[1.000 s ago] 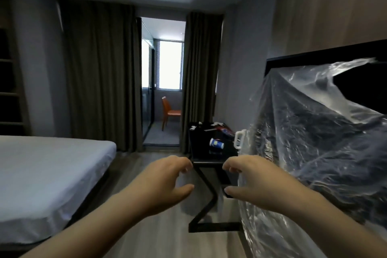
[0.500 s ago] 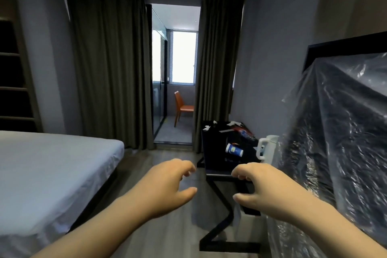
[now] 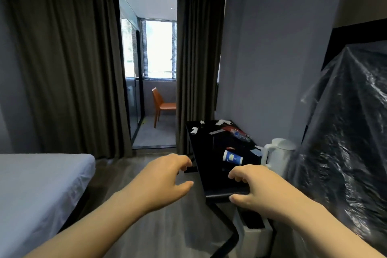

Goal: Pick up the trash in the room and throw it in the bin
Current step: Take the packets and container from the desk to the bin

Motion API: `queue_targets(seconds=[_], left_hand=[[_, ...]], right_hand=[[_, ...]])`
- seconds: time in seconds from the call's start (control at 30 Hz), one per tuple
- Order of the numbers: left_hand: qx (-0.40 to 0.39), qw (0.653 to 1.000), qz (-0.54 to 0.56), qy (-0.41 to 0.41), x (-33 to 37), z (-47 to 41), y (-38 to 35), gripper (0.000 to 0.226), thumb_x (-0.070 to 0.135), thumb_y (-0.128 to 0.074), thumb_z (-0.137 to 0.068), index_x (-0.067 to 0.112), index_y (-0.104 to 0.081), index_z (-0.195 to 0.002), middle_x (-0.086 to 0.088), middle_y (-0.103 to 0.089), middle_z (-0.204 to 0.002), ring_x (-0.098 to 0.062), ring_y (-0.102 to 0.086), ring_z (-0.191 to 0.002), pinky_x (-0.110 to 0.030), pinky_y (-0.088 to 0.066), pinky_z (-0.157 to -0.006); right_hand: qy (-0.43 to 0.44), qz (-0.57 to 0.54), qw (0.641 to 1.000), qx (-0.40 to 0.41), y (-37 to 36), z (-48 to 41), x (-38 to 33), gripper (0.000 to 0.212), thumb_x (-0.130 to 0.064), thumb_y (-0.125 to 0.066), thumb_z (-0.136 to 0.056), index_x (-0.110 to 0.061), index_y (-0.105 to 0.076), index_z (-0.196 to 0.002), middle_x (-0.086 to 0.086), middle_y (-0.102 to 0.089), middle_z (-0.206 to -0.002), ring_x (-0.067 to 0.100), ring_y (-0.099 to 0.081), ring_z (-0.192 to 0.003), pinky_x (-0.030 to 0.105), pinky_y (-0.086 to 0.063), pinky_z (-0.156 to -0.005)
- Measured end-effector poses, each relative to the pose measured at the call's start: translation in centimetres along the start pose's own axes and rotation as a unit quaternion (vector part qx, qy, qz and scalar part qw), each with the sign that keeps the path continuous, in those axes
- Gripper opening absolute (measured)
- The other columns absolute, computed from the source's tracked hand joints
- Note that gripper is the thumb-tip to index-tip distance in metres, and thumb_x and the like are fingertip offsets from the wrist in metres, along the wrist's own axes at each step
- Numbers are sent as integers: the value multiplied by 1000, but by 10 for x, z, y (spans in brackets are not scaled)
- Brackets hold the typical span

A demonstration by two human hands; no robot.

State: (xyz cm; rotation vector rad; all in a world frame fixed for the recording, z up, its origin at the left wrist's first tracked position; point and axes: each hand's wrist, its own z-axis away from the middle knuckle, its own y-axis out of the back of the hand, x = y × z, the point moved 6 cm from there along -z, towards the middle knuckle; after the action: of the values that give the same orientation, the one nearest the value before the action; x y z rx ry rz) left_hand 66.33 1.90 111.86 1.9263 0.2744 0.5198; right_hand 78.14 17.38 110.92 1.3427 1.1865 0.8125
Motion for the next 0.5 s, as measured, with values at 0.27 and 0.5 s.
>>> queue_targets(seconds=[0.27, 0.5], left_hand=[[-49, 998, 34, -21, -73, -103, -58, 41, 47, -57, -88, 31, -52, -125, 14, -56, -120, 0, -54, -107, -10, -40, -77], [-50, 998, 38, -26, -127, -214, -96, 40, 44, -59, -87, 30, -53, -124, 13, -57, -118, 1, -54, -104, -9, -41, -78]], right_hand=[[-55, -13, 998, -25, -36, -107, 50, 50, -47, -64, -82, -33, -52, -128, -14, -56, -121, 3, -52, -110, 21, -46, -91], [-81, -43, 996, -20, -67, -217, 113, 51, -48, -65, -79, -35, -54, -127, -16, -57, -120, 1, -53, -105, 18, -46, -88]])
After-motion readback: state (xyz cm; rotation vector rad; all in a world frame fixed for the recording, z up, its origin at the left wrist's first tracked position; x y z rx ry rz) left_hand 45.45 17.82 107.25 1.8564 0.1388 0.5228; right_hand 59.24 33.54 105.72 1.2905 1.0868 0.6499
